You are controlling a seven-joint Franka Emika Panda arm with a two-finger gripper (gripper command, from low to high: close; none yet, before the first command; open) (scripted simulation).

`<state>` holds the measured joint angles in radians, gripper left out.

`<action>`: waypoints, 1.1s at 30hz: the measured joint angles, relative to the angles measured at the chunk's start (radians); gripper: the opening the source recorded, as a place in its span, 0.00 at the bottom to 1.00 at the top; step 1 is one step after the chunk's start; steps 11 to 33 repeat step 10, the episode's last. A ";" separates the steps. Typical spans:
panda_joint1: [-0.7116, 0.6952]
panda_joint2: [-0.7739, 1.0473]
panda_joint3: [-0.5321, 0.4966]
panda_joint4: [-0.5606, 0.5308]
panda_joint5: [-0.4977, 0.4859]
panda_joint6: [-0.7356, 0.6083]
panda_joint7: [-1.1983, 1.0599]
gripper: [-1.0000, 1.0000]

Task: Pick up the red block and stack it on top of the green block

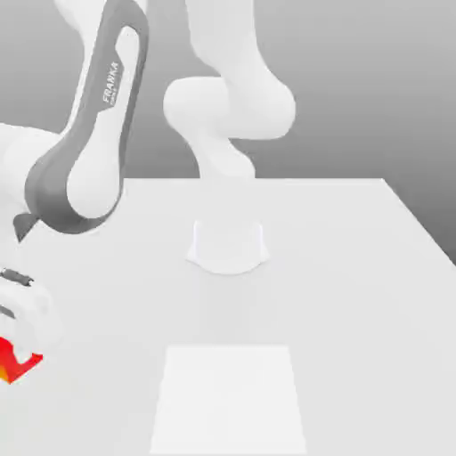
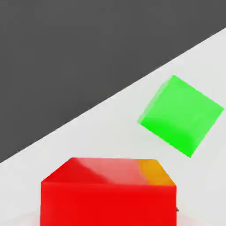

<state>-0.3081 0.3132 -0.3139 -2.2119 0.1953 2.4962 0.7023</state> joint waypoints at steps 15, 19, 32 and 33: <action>-0.036 0.152 0.013 0.074 0.058 0.075 0.020 1.00; -0.036 0.152 0.013 0.074 0.058 0.075 0.020 1.00; -0.036 0.152 0.013 0.074 0.058 0.075 0.020 1.00; -0.036 0.152 0.013 0.074 0.058 0.075 0.020 1.00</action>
